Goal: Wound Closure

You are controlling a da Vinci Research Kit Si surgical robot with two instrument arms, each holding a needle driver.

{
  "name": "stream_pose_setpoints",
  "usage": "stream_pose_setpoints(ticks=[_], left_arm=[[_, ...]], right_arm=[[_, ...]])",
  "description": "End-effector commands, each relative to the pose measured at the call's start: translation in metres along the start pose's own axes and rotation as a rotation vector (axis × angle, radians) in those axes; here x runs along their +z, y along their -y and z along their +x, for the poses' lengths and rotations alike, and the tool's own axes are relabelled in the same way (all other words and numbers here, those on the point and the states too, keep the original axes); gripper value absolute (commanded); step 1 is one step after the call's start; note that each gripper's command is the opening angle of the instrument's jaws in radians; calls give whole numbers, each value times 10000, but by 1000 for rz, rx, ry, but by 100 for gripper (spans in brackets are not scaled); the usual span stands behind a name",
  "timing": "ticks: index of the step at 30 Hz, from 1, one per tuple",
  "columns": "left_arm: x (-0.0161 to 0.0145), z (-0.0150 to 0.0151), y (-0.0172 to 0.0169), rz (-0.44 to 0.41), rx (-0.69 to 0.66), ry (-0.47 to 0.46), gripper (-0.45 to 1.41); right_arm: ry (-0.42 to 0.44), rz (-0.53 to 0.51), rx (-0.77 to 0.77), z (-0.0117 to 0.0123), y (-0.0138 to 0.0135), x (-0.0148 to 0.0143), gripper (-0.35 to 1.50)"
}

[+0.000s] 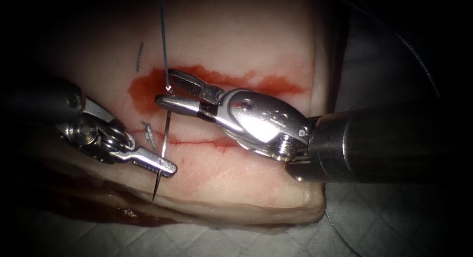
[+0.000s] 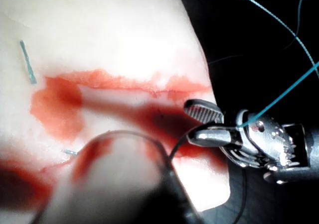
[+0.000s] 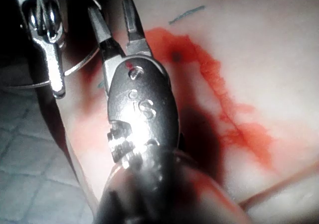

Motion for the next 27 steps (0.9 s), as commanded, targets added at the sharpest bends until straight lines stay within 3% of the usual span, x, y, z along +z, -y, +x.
stream_pose_setpoints(ticks=[1,6,8,13,14,18,19,21,22,24,25,27], left_arm=[[9,-4,-4,-3,2,3,-45],[10,-4,-6,-9,9,4,-45],[10,-4,-6,-9,9,4,-45],[10,-4,-5,-9,9,4,-45],[10,-4,-5,-27,8,4,-45],[10,-4,-5,-27,2,5,-45],[11,-4,-5,-26,73,1,-45],[11,-10,-1,-26,242,19,49],[6,-21,5,26,284,58,116],[-6,-31,15,119,279,106,125],[-26,-41,27,228,346,201,125],[-48,-47,40,319,382,286,125]], right_arm=[[4,-2,1,2,-1,9,19],[4,-3,3,0,-4,10,7],[4,-3,3,0,-4,9,-13],[-5,-5,-4,0,-5,9,-23],[-11,-7,7,1,-5,8,-35],[-57,-21,11,2,-7,5,-35],[-66,-22,12,1,-7,4,-35],[-66,-25,13,0,-5,4,-35],[-67,-18,15,-2,-1,2,-35],[-67,-21,6,-4,7,0,-35],[-67,-22,-27,-5,14,-5,-35],[-66,-15,-97,-6,27,-13,-35]])
